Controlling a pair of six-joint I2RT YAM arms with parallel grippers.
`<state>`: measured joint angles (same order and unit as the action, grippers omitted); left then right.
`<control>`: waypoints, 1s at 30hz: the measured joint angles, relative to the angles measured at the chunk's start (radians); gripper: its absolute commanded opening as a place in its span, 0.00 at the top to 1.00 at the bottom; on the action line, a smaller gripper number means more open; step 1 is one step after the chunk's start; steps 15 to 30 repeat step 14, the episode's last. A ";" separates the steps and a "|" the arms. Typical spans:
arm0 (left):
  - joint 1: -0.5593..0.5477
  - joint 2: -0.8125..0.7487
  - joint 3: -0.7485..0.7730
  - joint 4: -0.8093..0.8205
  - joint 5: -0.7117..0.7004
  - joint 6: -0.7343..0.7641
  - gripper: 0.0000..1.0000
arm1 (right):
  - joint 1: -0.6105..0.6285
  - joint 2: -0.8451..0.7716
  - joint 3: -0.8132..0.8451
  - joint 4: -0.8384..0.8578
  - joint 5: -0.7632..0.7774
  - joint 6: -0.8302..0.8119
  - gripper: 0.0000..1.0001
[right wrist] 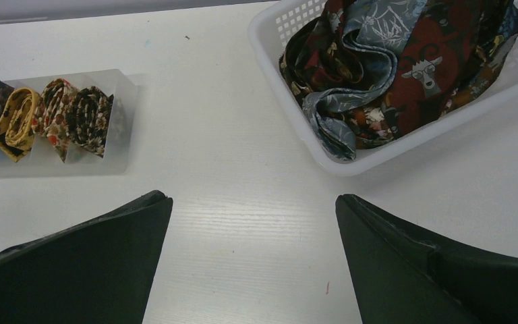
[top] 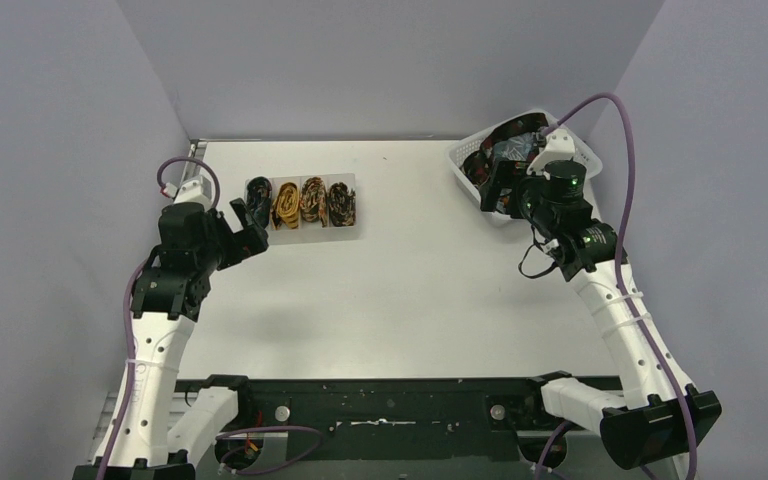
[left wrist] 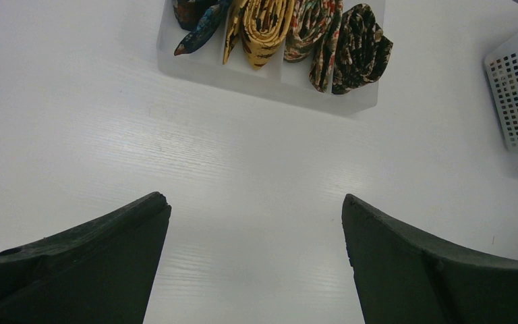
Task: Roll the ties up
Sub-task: Reset both arms
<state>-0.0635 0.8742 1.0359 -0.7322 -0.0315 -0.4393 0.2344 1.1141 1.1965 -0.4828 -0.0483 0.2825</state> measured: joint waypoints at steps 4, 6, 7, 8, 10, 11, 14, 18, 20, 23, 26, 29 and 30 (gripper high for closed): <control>0.000 -0.024 0.002 -0.005 -0.012 0.000 0.03 | 0.000 0.000 0.000 -0.002 0.011 -0.006 0.00; 0.000 -0.022 0.007 -0.014 -0.018 0.000 0.03 | 0.000 0.000 0.000 -0.004 0.010 -0.006 0.00; 0.000 -0.020 0.011 -0.021 -0.019 0.001 0.03 | 0.000 0.000 0.000 -0.005 0.010 -0.006 0.00; 0.000 -0.019 0.014 -0.026 -0.020 0.001 0.03 | 0.000 0.000 0.003 -0.006 0.008 -0.006 0.00; 0.000 -0.019 0.023 -0.036 -0.021 0.001 0.03 | 0.000 0.001 0.012 -0.008 0.005 -0.007 0.00; 0.000 -0.019 0.028 -0.037 -0.021 0.002 0.03 | 0.000 0.001 0.018 -0.010 0.003 -0.007 0.00; 0.000 -0.015 0.044 -0.040 -0.019 0.005 0.03 | 0.000 0.000 0.031 -0.007 -0.004 -0.010 0.00; 0.000 -0.015 0.044 -0.040 -0.019 0.005 0.03 | 0.000 0.000 0.031 -0.007 -0.004 -0.010 0.00; 0.000 -0.015 0.044 -0.040 -0.019 0.005 0.03 | 0.000 0.000 0.031 -0.007 -0.004 -0.010 0.00; 0.000 -0.015 0.044 -0.040 -0.019 0.005 0.03 | 0.000 0.000 0.031 -0.007 -0.004 -0.010 0.00; 0.000 -0.015 0.044 -0.040 -0.019 0.005 0.03 | 0.000 0.000 0.031 -0.007 -0.004 -0.010 0.00; 0.000 -0.015 0.044 -0.040 -0.019 0.005 0.03 | 0.000 0.000 0.031 -0.007 -0.004 -0.010 0.00; 0.000 -0.015 0.044 -0.040 -0.019 0.005 0.03 | 0.000 0.000 0.031 -0.007 -0.004 -0.010 0.00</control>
